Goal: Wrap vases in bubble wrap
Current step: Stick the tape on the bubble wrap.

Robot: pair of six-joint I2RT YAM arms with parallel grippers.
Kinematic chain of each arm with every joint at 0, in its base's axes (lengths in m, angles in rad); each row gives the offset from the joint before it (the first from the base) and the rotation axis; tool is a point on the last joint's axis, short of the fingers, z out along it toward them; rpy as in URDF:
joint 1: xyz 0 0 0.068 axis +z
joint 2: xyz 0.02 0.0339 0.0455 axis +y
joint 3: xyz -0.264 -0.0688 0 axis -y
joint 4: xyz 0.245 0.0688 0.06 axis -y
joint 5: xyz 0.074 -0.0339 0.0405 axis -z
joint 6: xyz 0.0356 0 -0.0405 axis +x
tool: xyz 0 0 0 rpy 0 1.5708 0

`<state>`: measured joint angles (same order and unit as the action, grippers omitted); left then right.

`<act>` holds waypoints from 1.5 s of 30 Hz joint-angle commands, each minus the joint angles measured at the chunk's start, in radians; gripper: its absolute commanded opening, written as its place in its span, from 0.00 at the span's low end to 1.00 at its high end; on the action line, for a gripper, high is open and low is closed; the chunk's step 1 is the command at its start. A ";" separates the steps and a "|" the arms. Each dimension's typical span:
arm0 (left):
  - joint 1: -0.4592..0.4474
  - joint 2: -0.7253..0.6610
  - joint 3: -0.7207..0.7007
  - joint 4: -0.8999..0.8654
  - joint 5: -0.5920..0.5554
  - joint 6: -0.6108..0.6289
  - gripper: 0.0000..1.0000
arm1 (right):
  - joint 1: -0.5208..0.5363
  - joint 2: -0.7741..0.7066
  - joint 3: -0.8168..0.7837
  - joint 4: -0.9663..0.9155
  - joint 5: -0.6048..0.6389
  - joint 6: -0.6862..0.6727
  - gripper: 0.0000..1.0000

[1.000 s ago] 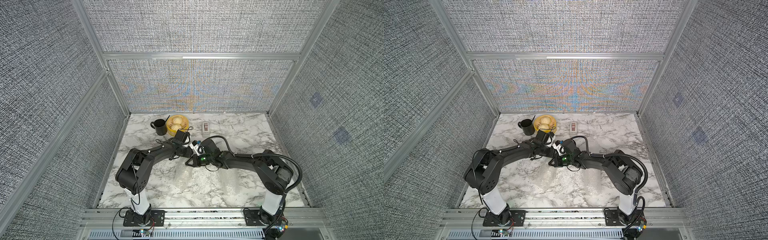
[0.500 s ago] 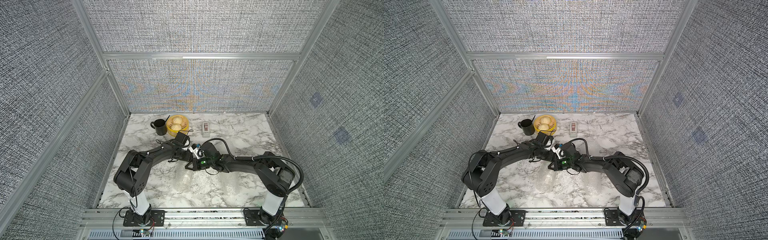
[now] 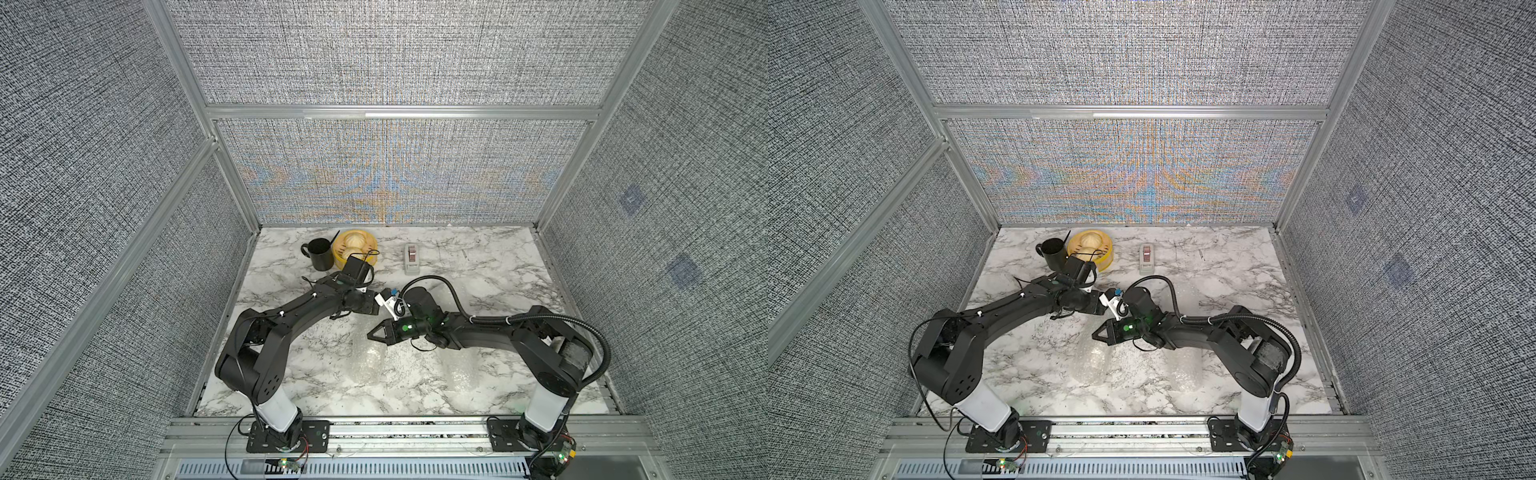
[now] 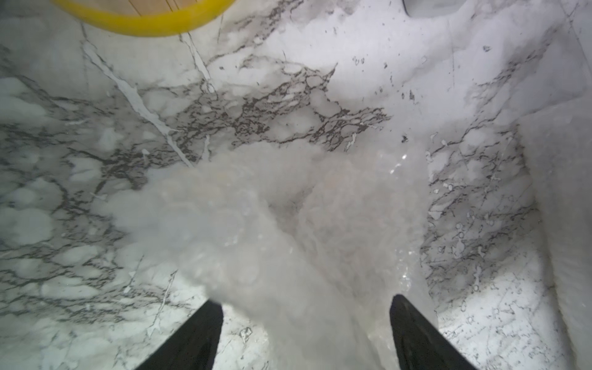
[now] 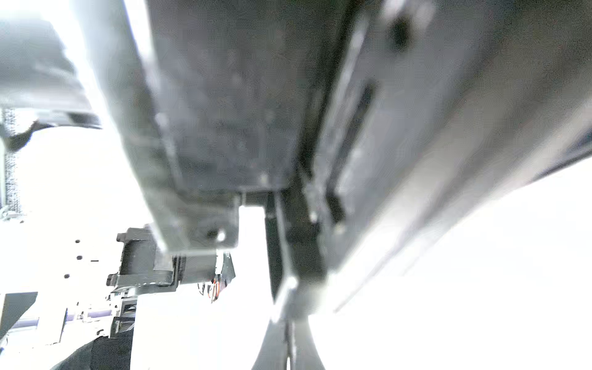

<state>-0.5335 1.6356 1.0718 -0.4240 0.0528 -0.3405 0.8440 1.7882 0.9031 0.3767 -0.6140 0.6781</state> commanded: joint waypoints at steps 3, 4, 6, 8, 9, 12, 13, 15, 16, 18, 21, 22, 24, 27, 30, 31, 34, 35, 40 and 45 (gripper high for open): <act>0.016 -0.061 0.000 0.070 0.006 -0.041 0.83 | 0.000 0.010 -0.017 -0.253 0.026 0.089 0.00; 0.019 -0.076 -0.005 0.055 -0.005 -0.046 0.83 | 0.000 0.008 -0.019 -0.252 0.029 0.090 0.00; 0.021 -0.110 -0.031 0.046 -0.025 -0.058 0.83 | 0.001 0.004 -0.026 -0.249 0.031 0.090 0.00; 0.021 -0.137 -0.064 0.054 -0.031 -0.068 0.83 | -0.002 0.005 -0.031 -0.240 0.036 0.096 0.00; 0.022 -0.143 -0.068 0.048 -0.027 -0.063 0.83 | -0.002 0.006 -0.031 -0.230 0.036 0.097 0.00; 0.021 -0.172 -0.069 -0.011 -0.026 -0.085 0.82 | 0.000 0.010 -0.017 -0.223 0.022 0.101 0.00; 0.021 -0.196 -0.084 -0.021 -0.027 -0.107 0.81 | 0.000 0.005 -0.017 -0.217 0.023 0.103 0.00; 0.021 -0.263 -0.132 -0.027 -0.018 -0.147 0.80 | -0.001 -0.009 -0.018 -0.209 0.024 0.102 0.00; 0.021 -0.305 -0.159 -0.031 0.009 -0.151 0.80 | -0.002 -0.013 -0.013 -0.210 0.026 0.100 0.00; 0.018 -0.378 -0.203 -0.037 0.078 -0.166 0.80 | -0.003 -0.008 0.005 -0.224 0.025 0.094 0.00; -0.024 -0.468 -0.302 -0.032 0.126 -0.223 0.80 | -0.009 -0.005 0.014 -0.212 0.017 0.094 0.00; -0.045 -0.487 -0.330 -0.040 0.122 -0.245 0.80 | -0.010 -0.011 0.015 -0.209 0.019 0.092 0.00; -0.081 -0.505 -0.377 -0.028 0.133 -0.286 0.81 | -0.011 -0.017 0.019 -0.205 0.018 0.089 0.00; -0.129 -0.517 -0.433 0.005 0.152 -0.333 0.82 | -0.015 -0.012 0.026 -0.213 0.016 0.087 0.00; -0.165 -0.521 -0.474 0.035 0.172 -0.352 0.84 | -0.015 -0.012 0.014 -0.180 0.017 0.096 0.00; -0.170 -0.517 -0.487 0.054 0.182 -0.359 0.84 | -0.016 -0.008 0.015 -0.172 0.016 0.098 0.00; -0.176 -0.484 -0.500 0.064 0.191 -0.365 0.85 | -0.014 0.003 0.021 -0.166 0.005 0.098 0.00; -0.177 -0.472 -0.507 0.071 0.192 -0.365 0.84 | -0.014 0.000 0.016 -0.165 0.010 0.098 0.00; -0.181 -0.404 -0.511 0.053 0.159 -0.367 0.77 | -0.015 -0.025 0.011 -0.162 0.022 0.089 0.00; -0.181 -0.403 -0.522 0.039 0.137 -0.361 0.64 | -0.026 -0.050 0.006 -0.193 0.007 0.054 0.00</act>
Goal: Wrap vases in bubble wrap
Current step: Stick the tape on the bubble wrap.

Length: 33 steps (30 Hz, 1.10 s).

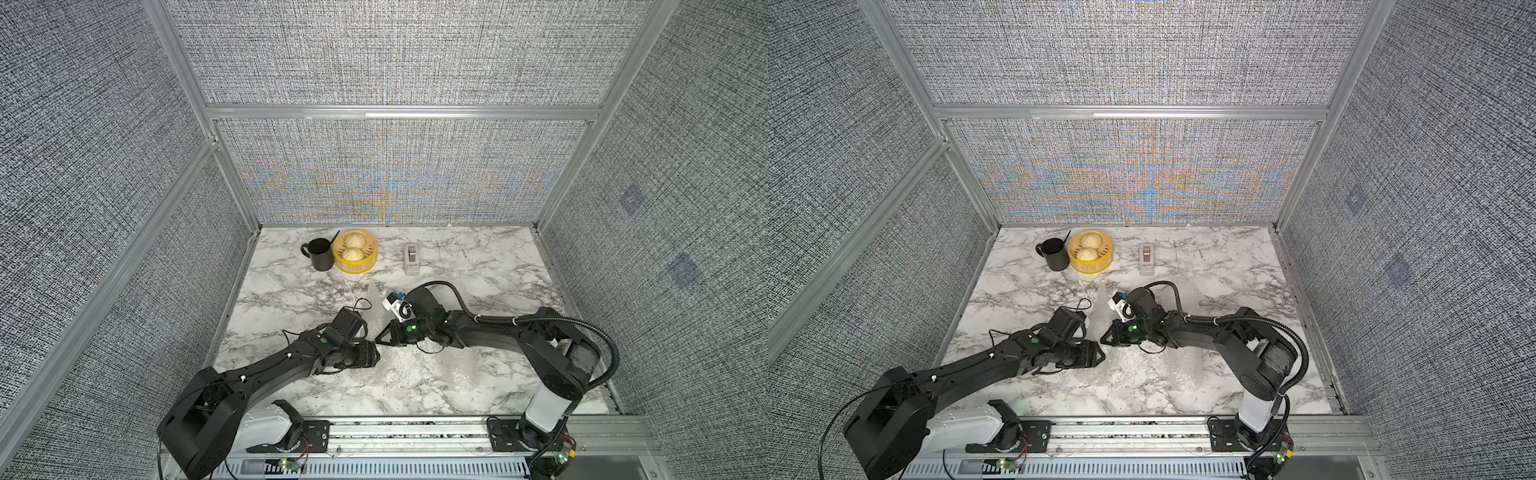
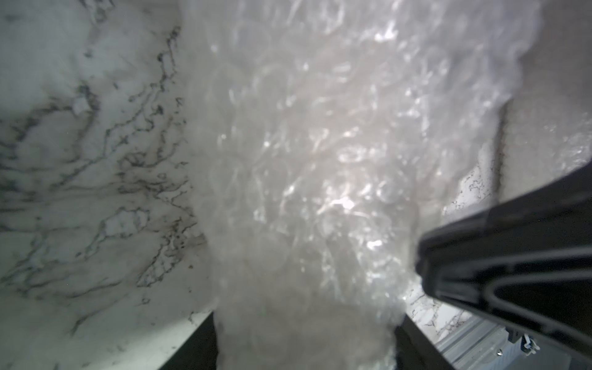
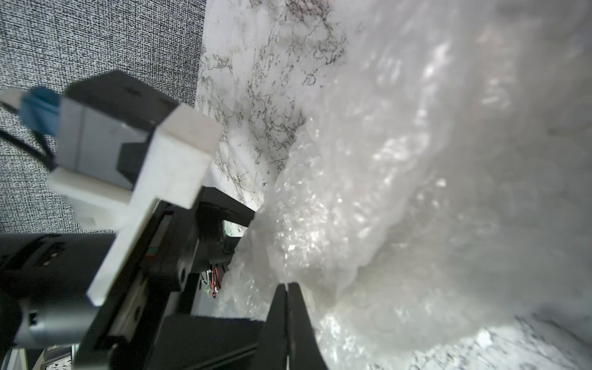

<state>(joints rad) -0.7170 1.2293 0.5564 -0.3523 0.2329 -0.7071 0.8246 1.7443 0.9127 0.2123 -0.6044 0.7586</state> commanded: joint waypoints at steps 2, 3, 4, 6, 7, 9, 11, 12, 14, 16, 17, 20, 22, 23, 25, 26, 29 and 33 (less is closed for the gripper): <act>0.002 0.001 -0.001 -0.044 -0.046 0.021 0.59 | -0.014 -0.015 -0.007 -0.044 -0.026 -0.052 0.00; 0.002 0.001 -0.001 -0.048 -0.044 0.028 0.57 | -0.014 -0.021 -0.011 -0.047 -0.039 -0.067 0.00; 0.002 0.002 -0.001 -0.049 -0.042 0.035 0.55 | -0.015 -0.028 -0.006 -0.064 -0.047 -0.088 0.00; 0.002 0.004 -0.004 -0.043 -0.026 0.051 0.52 | -0.016 -0.033 0.009 -0.111 -0.060 -0.128 0.00; 0.002 0.008 -0.004 -0.047 -0.025 0.056 0.51 | -0.019 -0.035 0.017 -0.135 -0.063 -0.144 0.00; 0.003 0.015 -0.005 -0.048 -0.023 0.063 0.51 | -0.019 -0.036 0.018 -0.127 -0.067 -0.156 0.00; 0.002 0.019 -0.008 -0.039 -0.018 0.069 0.50 | -0.019 -0.006 0.046 -0.132 -0.088 -0.167 0.00; 0.003 0.022 -0.006 -0.039 -0.018 0.070 0.50 | -0.019 0.011 0.060 -0.142 -0.096 -0.172 0.00; 0.003 0.032 -0.003 -0.040 -0.013 0.077 0.50 | -0.019 0.037 0.074 -0.149 -0.100 -0.179 0.00; 0.003 0.035 -0.003 -0.042 -0.014 0.080 0.49 | -0.019 0.049 0.099 -0.182 -0.083 -0.204 0.00; 0.004 0.037 -0.003 -0.043 -0.012 0.083 0.49 | -0.019 0.052 0.116 -0.212 -0.064 -0.232 0.00; 0.004 0.036 0.003 -0.053 -0.015 0.091 0.49 | -0.024 0.052 0.133 -0.268 -0.042 -0.274 0.00; 0.003 0.037 0.003 -0.065 -0.016 0.092 0.49 | -0.027 0.024 0.130 -0.276 -0.047 -0.294 0.00; 0.003 0.036 0.000 -0.062 -0.015 0.092 0.48 | -0.027 0.011 0.126 -0.275 -0.047 -0.295 0.00; 0.003 0.034 -0.006 -0.059 -0.014 0.092 0.48 | -0.029 -0.009 0.122 -0.275 -0.067 -0.297 0.00; 0.003 0.033 -0.005 -0.061 -0.016 0.093 0.48 | -0.030 -0.010 0.118 -0.276 -0.073 -0.294 0.00; 0.003 0.037 -0.001 -0.060 -0.013 0.097 0.49 | -0.028 0.009 0.096 -0.253 -0.097 -0.293 0.00; 0.003 0.047 0.003 -0.062 -0.007 0.106 0.48 | -0.023 0.069 0.122 -0.233 -0.121 -0.293 0.00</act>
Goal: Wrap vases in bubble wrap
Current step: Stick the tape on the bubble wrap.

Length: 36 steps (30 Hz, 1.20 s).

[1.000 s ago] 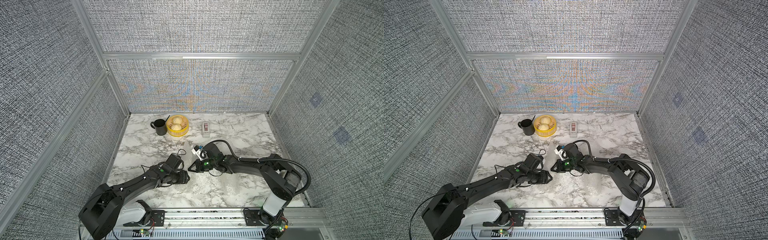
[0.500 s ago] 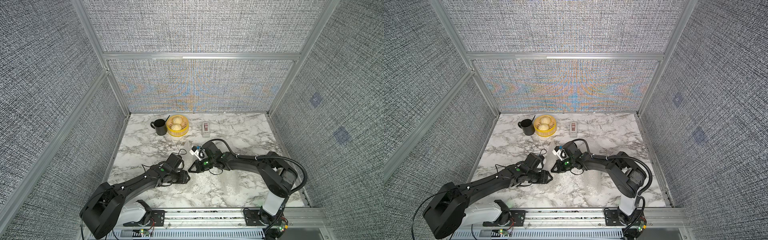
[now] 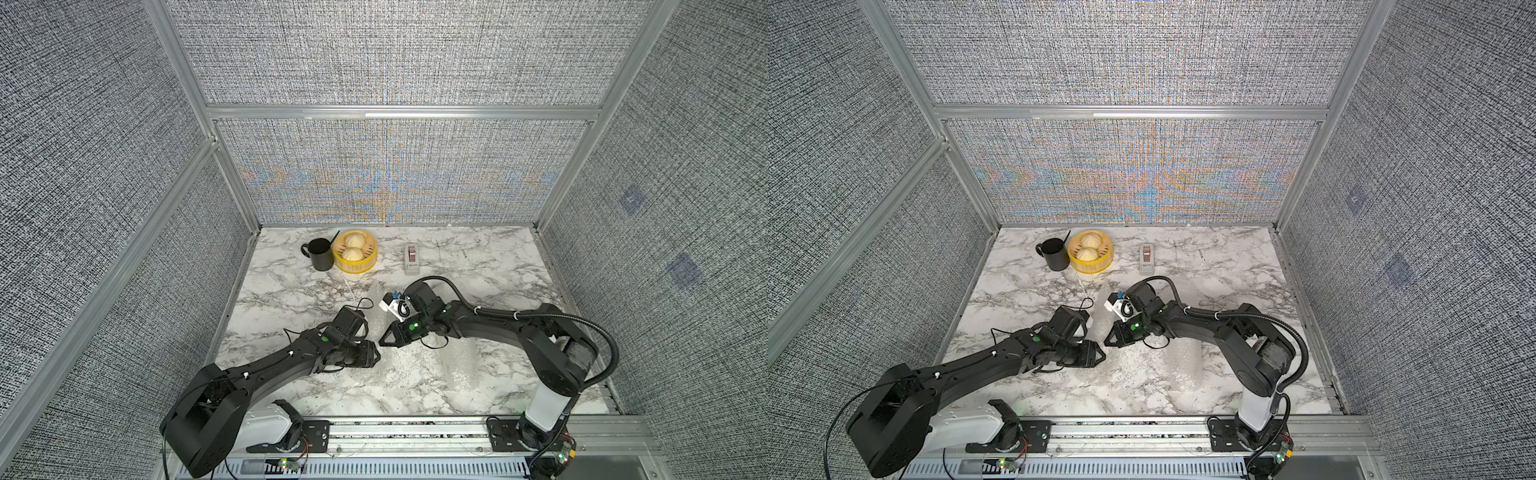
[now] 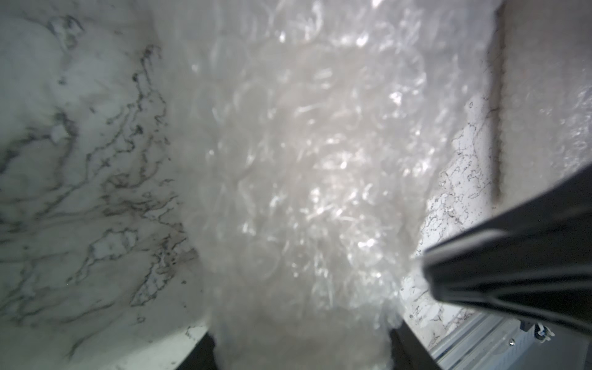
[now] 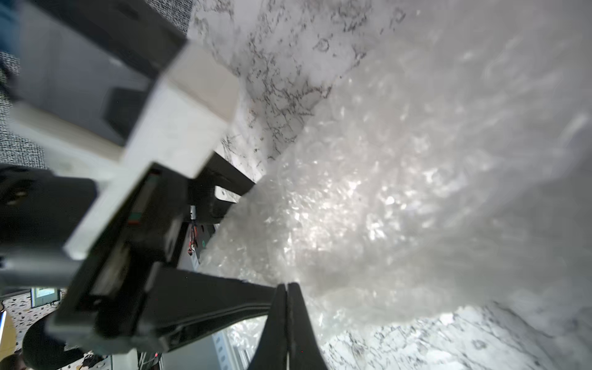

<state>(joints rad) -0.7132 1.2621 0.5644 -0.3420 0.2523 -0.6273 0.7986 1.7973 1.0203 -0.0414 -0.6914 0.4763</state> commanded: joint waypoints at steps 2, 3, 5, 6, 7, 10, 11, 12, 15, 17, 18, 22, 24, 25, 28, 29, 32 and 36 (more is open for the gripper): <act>0.000 0.016 -0.007 -0.071 -0.025 0.030 0.48 | 0.008 0.034 0.029 0.021 -0.018 -0.021 0.00; -0.001 0.017 -0.008 -0.073 -0.024 0.032 0.48 | 0.007 0.044 0.037 0.009 -0.012 -0.027 0.00; -0.002 0.018 -0.005 -0.075 -0.019 0.037 0.49 | 0.007 0.056 0.043 -0.002 0.001 -0.036 0.00; -0.001 0.016 -0.004 -0.073 -0.017 0.040 0.49 | 0.006 0.058 0.042 -0.004 0.006 -0.034 0.00; 0.001 0.012 -0.004 -0.075 -0.016 0.042 0.50 | 0.007 0.060 0.040 -0.013 0.013 -0.035 0.00; 0.002 -0.006 0.012 -0.095 -0.016 0.051 0.57 | 0.006 0.060 0.035 -0.031 0.025 -0.046 0.00; 0.001 -0.015 0.022 -0.107 -0.025 0.052 0.60 | 0.005 0.064 0.036 -0.035 0.027 -0.048 0.00; 0.001 -0.024 0.028 -0.109 -0.031 0.052 0.64 | 0.007 0.069 0.036 -0.039 0.027 -0.052 0.00; 0.006 -0.051 0.046 -0.130 -0.054 0.055 0.73 | 0.006 0.077 0.032 -0.040 0.026 -0.053 0.00; 0.007 -0.072 0.054 -0.130 -0.038 0.060 0.80 | 0.007 0.077 0.027 -0.034 0.029 -0.048 0.00; 0.008 -0.086 0.053 -0.118 -0.028 0.059 0.82 | 0.007 0.076 0.024 -0.032 0.028 -0.047 0.00; 0.026 -0.123 0.057 -0.126 -0.063 0.041 0.85 | 0.007 0.071 0.015 0.000 0.025 -0.033 0.00; 0.046 -0.136 0.056 -0.129 -0.085 0.025 0.80 | 0.007 0.072 0.013 0.004 0.023 -0.032 0.00; 0.062 -0.145 0.053 -0.123 -0.090 0.020 0.78 | 0.006 0.071 0.011 0.005 0.023 -0.031 0.00; 0.098 -0.159 0.049 -0.092 -0.091 0.012 0.73 | 0.007 0.070 0.003 0.013 0.024 -0.025 0.00; 0.105 -0.155 0.052 -0.082 -0.088 0.012 0.72 | 0.007 0.069 0.003 0.014 0.023 -0.025 0.00; 0.112 -0.116 0.080 -0.062 -0.056 0.039 0.72 | 0.007 0.069 0.003 0.018 0.023 -0.024 0.00; 0.113 -0.059 0.107 -0.053 -0.041 0.068 0.72 | 0.007 0.073 0.004 0.028 0.021 -0.018 0.00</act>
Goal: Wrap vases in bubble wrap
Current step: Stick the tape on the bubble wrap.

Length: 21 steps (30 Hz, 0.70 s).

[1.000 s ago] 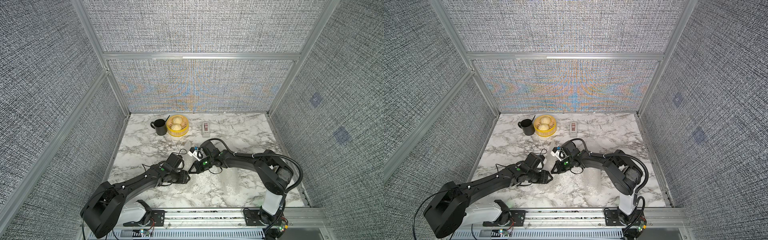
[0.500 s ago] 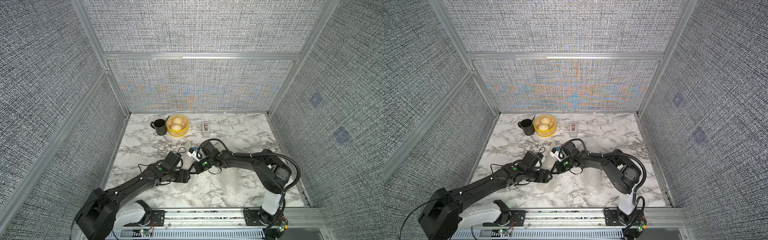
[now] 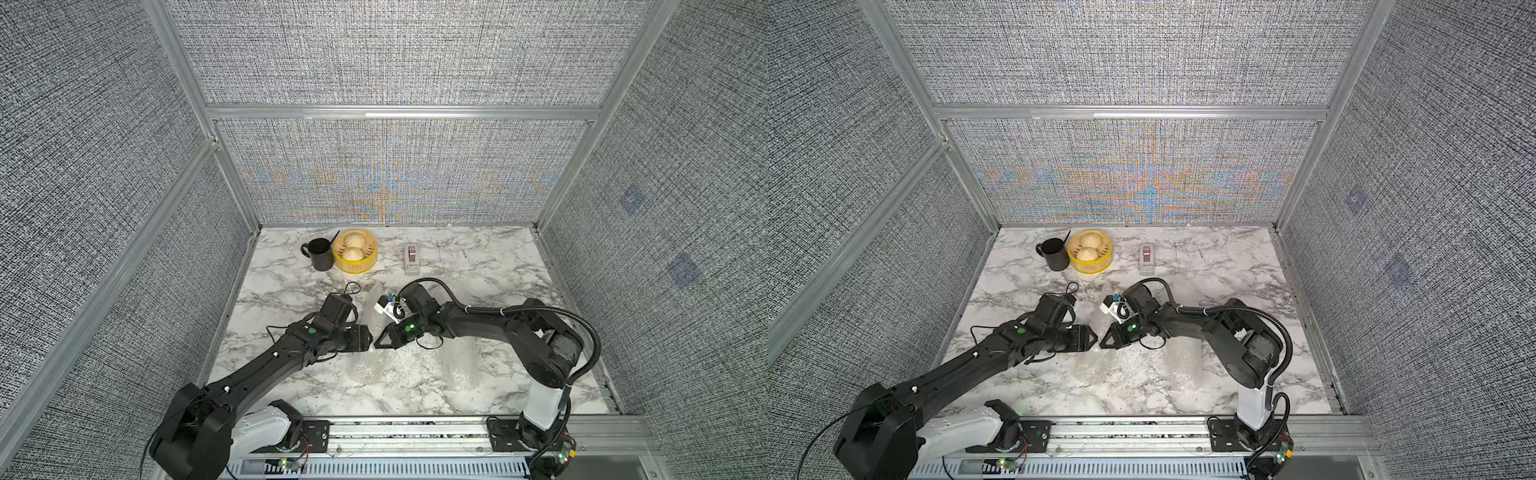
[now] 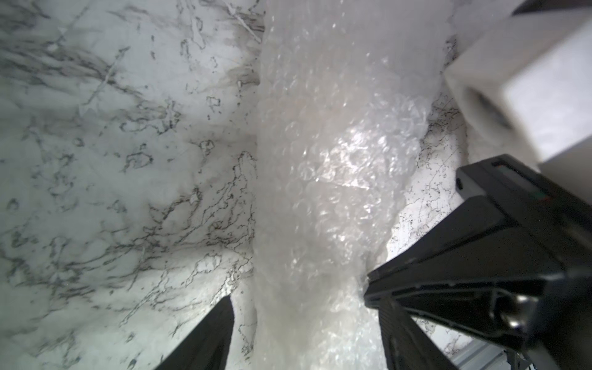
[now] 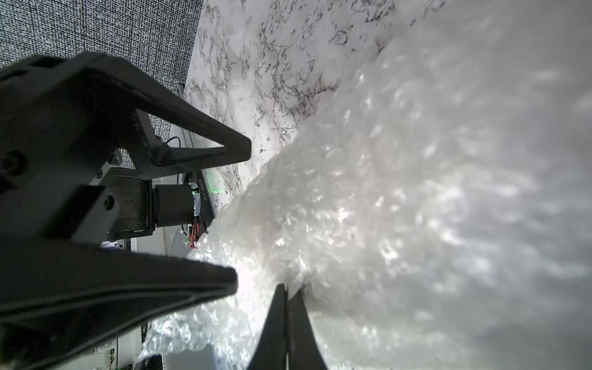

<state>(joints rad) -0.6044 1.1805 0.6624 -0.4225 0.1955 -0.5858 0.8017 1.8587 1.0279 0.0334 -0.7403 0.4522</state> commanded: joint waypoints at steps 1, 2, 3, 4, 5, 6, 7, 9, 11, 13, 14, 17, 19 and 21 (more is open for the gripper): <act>0.005 0.037 0.012 0.034 0.012 0.030 0.72 | 0.004 0.014 -0.002 -0.047 0.070 0.006 0.00; 0.005 0.048 0.015 0.042 0.020 0.035 0.72 | 0.003 0.016 0.001 -0.046 0.070 0.007 0.00; 0.006 0.059 0.016 0.055 0.035 0.041 0.72 | 0.003 0.018 0.003 -0.046 0.068 0.006 0.00; 0.006 0.066 0.013 0.064 0.037 0.039 0.71 | 0.003 0.020 0.003 -0.046 0.067 0.006 0.00; 0.006 0.076 0.010 0.065 0.028 0.036 0.70 | 0.004 0.017 0.003 -0.046 0.068 0.006 0.00; 0.006 0.086 0.011 0.053 0.016 0.035 0.68 | 0.004 0.016 0.001 -0.046 0.071 0.007 0.00; 0.005 0.094 0.009 0.047 0.009 0.037 0.66 | 0.004 0.015 0.000 -0.046 0.074 0.008 0.00; 0.006 0.099 -0.013 0.064 0.016 0.028 0.62 | 0.005 0.014 0.001 -0.046 0.075 0.011 0.00; 0.006 0.095 -0.036 0.077 0.045 0.022 0.56 | 0.003 0.015 0.009 -0.051 0.076 0.014 0.00; 0.006 0.081 -0.068 0.071 0.029 0.006 0.54 | 0.003 0.014 0.018 -0.058 0.077 0.015 0.03; 0.006 0.078 -0.081 0.067 0.020 0.004 0.54 | 0.003 0.012 0.020 -0.061 0.077 0.017 0.04; 0.005 0.082 -0.110 0.067 0.010 0.000 0.54 | 0.003 -0.002 0.030 -0.073 0.079 0.021 0.08; 0.005 0.093 -0.116 0.067 0.009 0.000 0.54 | 0.003 -0.025 0.036 -0.085 0.082 0.022 0.16; 0.005 0.099 -0.116 0.058 -0.011 0.002 0.54 | 0.003 -0.051 0.037 -0.109 0.095 0.022 0.21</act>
<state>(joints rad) -0.5995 1.2636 0.5598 -0.2276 0.2619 -0.5949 0.8062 1.8294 1.0557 -0.0574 -0.6960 0.4725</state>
